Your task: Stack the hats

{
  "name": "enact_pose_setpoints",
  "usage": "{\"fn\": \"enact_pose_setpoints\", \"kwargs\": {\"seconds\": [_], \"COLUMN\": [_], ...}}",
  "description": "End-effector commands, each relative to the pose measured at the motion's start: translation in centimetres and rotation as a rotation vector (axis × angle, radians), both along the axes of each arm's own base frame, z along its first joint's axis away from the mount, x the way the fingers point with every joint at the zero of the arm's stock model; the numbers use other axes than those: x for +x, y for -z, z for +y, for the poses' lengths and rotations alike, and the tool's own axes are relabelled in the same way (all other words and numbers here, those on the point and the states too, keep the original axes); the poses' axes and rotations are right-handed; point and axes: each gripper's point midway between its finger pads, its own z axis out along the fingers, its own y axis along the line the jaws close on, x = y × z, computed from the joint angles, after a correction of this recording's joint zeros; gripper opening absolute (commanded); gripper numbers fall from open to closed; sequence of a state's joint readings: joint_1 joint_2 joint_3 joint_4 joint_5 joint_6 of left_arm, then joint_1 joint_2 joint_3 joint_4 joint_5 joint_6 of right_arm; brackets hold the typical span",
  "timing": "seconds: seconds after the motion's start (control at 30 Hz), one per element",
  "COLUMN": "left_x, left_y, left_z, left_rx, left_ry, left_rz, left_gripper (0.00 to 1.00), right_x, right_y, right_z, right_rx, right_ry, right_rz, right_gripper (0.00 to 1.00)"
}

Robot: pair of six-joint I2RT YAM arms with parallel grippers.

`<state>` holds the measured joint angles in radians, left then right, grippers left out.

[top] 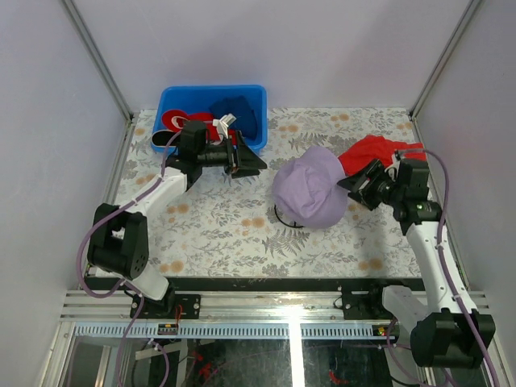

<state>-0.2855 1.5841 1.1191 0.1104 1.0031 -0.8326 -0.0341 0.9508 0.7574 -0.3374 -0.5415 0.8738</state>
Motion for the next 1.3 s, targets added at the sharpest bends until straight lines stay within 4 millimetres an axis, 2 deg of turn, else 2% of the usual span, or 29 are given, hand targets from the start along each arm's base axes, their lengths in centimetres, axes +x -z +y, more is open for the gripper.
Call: {"fn": "enact_pose_setpoints", "kwargs": {"seconds": [0.0,0.07,0.13,0.23,0.3,0.5,0.63,0.8,0.97,1.1,1.17,1.27], "left_x": [0.2,0.3,0.4,0.9,1.1,0.8,0.8,0.9,0.7,0.9,0.9,0.9], "left_y": [1.0,1.9,2.4,2.3,2.2,3.0,3.2,3.3,2.8,2.2,2.2,2.3], "left_z": [0.6,1.2,1.5,1.2,1.1,1.4,1.4,1.4,1.4,1.5,1.6,1.6], "left_rx": [0.031,0.049,0.041,0.029,0.029,0.052,0.047,0.045,0.026,0.021,0.020,0.018], "left_ry": [-0.014,-0.035,-0.046,-0.048,-0.048,-0.052,-0.051,-0.045,-0.033,-0.031,-0.031,-0.034], "left_rz": [0.006,0.023,0.046,0.056,0.057,0.069,0.072,0.061,0.049,0.039,0.041,0.043], "left_gripper": [0.68,0.69,0.71,0.71,0.70,0.71,0.70,0.70,0.67,0.57,0.56,0.55], "right_x": [0.5,1.6,2.4,2.6,2.6,3.6,4.6,6.6,7.8,8.1,8.2,8.2], "right_y": [0.1,-0.1,0.5,2.0,2.2,-0.5,-1.9,-3.3,-3.5,-3.6,-3.5,-3.2], "right_z": [-3.9,-3.8,-3.5,-3.3,-3.3,-2.3,-2.8,-1.5,-0.3,0.4,0.5,0.7], "right_rx": [-0.295,-0.290,-0.254,-0.216,-0.196,-0.157,-0.192,-0.095,-0.017,0.060,0.084,0.106], "right_ry": [0.010,-0.014,-0.042,-0.077,-0.084,-0.157,-0.152,-0.198,-0.285,-0.309,-0.310,-0.309], "right_rz": [-0.002,-0.028,-0.017,0.015,-0.006,-0.141,-0.180,-0.264,-0.301,-0.321,-0.319,-0.311], "right_gripper": [0.64,0.64,0.63,0.63,0.64,0.67,0.67,0.68,0.70,0.70,0.70,0.63]}}
